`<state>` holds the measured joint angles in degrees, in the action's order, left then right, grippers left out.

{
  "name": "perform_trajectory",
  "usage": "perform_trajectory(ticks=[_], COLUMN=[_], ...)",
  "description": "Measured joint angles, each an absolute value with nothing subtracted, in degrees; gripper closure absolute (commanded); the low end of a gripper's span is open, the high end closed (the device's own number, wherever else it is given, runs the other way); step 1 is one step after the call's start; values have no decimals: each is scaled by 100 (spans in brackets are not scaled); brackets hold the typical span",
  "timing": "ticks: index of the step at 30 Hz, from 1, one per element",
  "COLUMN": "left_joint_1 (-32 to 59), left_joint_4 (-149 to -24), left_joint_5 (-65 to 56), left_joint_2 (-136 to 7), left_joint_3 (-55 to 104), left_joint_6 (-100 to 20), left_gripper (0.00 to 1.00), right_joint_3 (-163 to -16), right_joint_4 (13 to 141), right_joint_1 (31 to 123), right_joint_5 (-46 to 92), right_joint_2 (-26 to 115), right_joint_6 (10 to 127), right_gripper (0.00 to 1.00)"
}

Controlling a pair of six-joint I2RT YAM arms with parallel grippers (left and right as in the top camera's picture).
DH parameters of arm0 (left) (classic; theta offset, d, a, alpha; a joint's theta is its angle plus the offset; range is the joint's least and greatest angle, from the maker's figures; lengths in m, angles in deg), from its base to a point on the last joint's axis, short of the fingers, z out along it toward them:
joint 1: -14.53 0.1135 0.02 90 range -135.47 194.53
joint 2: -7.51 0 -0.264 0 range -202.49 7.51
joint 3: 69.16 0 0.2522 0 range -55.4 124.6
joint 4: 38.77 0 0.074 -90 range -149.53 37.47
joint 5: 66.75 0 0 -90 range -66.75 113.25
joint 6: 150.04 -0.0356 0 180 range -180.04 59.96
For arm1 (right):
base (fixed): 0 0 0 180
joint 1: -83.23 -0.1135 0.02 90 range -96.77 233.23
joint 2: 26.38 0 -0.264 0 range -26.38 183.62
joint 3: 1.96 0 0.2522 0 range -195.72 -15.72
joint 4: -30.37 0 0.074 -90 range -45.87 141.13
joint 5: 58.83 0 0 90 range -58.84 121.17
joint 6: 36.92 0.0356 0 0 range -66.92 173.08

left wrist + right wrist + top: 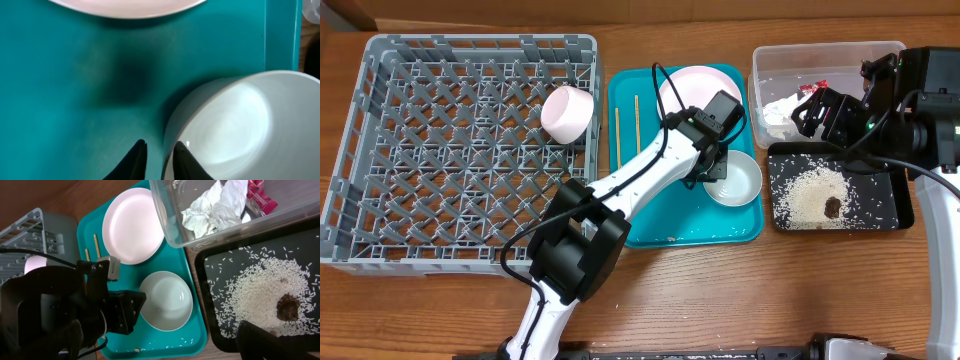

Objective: Sort waste into correct bins and load items into the dishwasher

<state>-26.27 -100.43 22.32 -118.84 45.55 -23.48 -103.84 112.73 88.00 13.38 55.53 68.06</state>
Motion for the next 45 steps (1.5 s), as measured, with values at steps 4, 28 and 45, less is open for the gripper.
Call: perform_trajectory(ticks=[4, 28, 45], left_joint_1=[-2627, -1433, -1309], left_joint_4=[-9919, -13870, -14371], left_joint_5=[2269, 5390, 8765], left_joint_2=[-11884, -9154, -9320], left_joint_3=[4363, 5626, 3287], left_joint_6=[-2296, -2864, -1299], left_gripper=[96, 96, 96], right_joint_3=[-10384, -10384, -10384], right_joint_4=[11275, 11231, 11227], right_joint_1=[8800, 8800, 8800], right_joint_5=[1338, 1341, 1338], right_joint_2=[5553, 5553, 5553], right_joint_6=[6804, 6804, 6802], right_gripper=[0, 0, 0])
